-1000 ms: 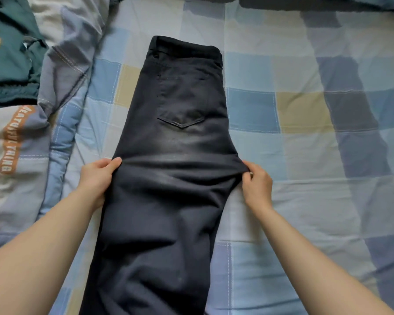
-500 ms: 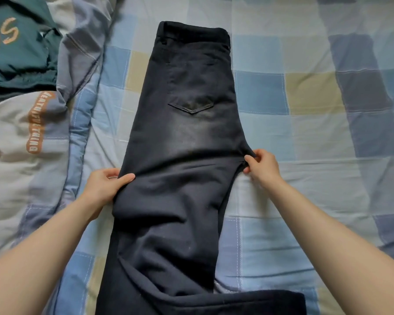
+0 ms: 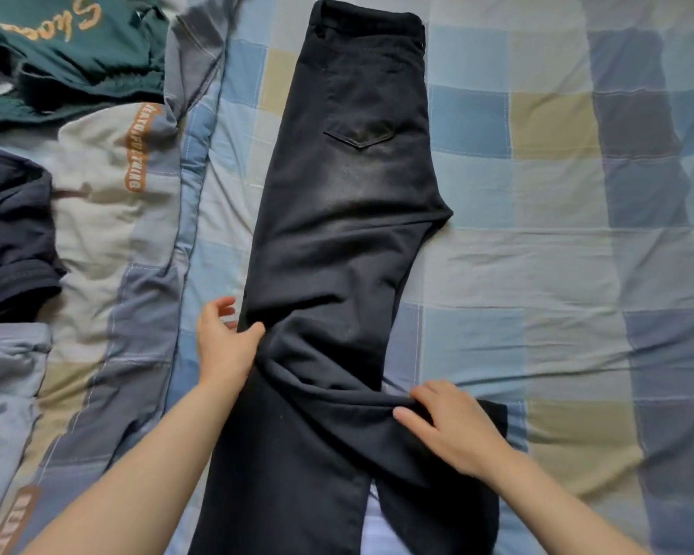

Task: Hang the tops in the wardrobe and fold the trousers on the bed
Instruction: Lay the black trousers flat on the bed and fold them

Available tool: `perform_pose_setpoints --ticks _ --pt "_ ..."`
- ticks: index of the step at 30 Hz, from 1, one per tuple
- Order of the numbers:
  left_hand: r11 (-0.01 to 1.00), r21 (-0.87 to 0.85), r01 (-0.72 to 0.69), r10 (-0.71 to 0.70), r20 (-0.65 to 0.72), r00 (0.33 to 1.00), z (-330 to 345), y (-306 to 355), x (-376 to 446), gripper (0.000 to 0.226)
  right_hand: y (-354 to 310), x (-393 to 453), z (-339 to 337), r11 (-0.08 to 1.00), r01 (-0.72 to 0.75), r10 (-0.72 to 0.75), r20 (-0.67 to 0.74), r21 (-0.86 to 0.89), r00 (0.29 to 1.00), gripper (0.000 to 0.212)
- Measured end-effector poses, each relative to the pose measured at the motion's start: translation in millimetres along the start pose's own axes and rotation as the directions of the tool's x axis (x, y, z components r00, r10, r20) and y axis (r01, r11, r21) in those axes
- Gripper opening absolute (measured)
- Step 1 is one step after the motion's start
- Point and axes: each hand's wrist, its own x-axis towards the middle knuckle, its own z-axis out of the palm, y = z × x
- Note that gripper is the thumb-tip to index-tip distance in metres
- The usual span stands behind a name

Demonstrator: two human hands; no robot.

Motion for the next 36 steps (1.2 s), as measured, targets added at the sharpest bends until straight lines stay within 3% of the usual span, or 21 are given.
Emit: perform_pose_setpoints --ticks 2,4,6,8,10,11,12,13,14,16,17,19,21,23,25,27,30,31,32,34,36 --pt "0.993 -0.032 0.117 -0.117 0.014 0.993 -3 -14 -29 0.051 -15 -19 -1 0.995 0.028 -0.027 0.017 -0.097 0.999 0.029" --pt "0.924 -0.179 0.338 -0.301 0.205 0.931 -7 -24 -66 0.043 -36 -41 -6 0.989 0.110 -0.104 0.061 -0.098 0.993 0.018" --pt "0.793 -0.181 0.581 -0.436 0.498 0.750 -18 -31 -103 0.039 -66 -71 -5 0.965 0.259 -0.252 0.134 -0.040 0.958 0.016" --pt "0.709 -0.105 0.698 -0.449 0.696 0.560 -31 -43 -133 0.049 -96 -99 5 0.933 0.348 -0.360 0.210 0.092 0.909 0.020" --pt "0.724 -0.032 0.689 -0.432 0.757 0.490 -48 -57 -164 0.053 -146 -108 29 0.949 0.308 -0.314 0.308 0.071 0.898 0.020" --pt "0.770 0.014 0.638 -0.453 0.717 0.530 -58 -66 -184 0.049 -169 -119 45 0.927 0.372 -0.345 0.289 -0.041 0.893 0.025" --pt "0.814 0.073 0.576 -0.481 0.640 0.599 -62 -75 -193 0.040 -183 -134 61 0.926 0.378 -0.355 0.374 0.012 0.857 0.035" --pt "0.838 0.118 0.532 -0.503 0.545 0.671 -71 -84 -205 0.028 -194 -151 77 0.940 0.329 -0.332 0.435 0.085 0.837 0.040" --pt "0.853 0.143 0.502 -0.506 0.463 0.728 -79 -92 -211 0.017 -197 -164 86 0.907 0.280 -0.394 0.398 0.316 0.828 0.040" --pt "0.871 0.146 0.469 -0.489 0.358 0.796 -97 -108 -217 0.007 -175 -180 71 0.835 0.103 -0.367 0.407 0.540 0.836 0.032" --pt "0.876 0.147 0.460 -0.481 0.342 0.807 -103 -113 -213 0.007 -148 -182 66 0.838 0.036 -0.263 0.344 0.545 0.902 0.030" --pt "0.885 0.184 0.428 -0.466 0.343 0.816 -117 -122 -210 0.013 -113 -168 76 0.837 -0.156 0.060 0.195 0.525 0.979 0.024" --pt "0.902 0.231 0.365 -0.428 0.371 0.824 -124 -130 -209 0.019 -84 -154 82 0.802 -0.324 0.284 0.157 0.502 0.946 0.023" --pt "0.919 0.253 0.301 -0.383 0.400 0.833 -127 -138 -205 0.024 -61 -144 92 0.763 -0.444 0.412 0.174 0.471 0.894 0.030" --pt "0.939 0.253 0.231 -0.329 0.478 0.814 -130 -145 -200 0.031 -53 -142 99 0.712 -0.486 0.425 0.240 0.507 0.873 0.040" --pt "0.947 0.248 0.204 -0.317 0.623 0.715 -136 -155 -199 0.026 -67 -140 113 0.575 -0.510 0.406 0.318 0.640 0.857 0.045" --pt "0.940 0.329 0.094 -0.321 0.751 0.577 -146 -176 -203 0.017 -90 -140 129 0.311 -0.521 0.419 0.378 0.795 0.826 0.017" --pt "0.942 0.319 0.109 -0.323 0.765 0.556 -150 -182 -206 0.017 -97 -143 134 0.283 -0.499 0.433 0.355 0.819 0.828 0.012" --pt "0.945 0.279 0.169 -0.326 0.774 0.544 -156 -188 -208 0.019 -103 -145 140 0.310 -0.482 0.448 0.322 0.820 0.834 0.028" --pt "0.949 0.181 0.260 -0.302 0.764 0.570 -172 -198 -211 0.019 -116 -153 156 0.408 -0.438 0.471 0.226 0.801 0.853 0.040" --pt "0.965 0.183 0.187 -0.261 0.648 0.715 -184 -207 -211 0.012 -123 -161 168 0.510 -0.451 0.500 0.174 0.733 0.848 0.040"
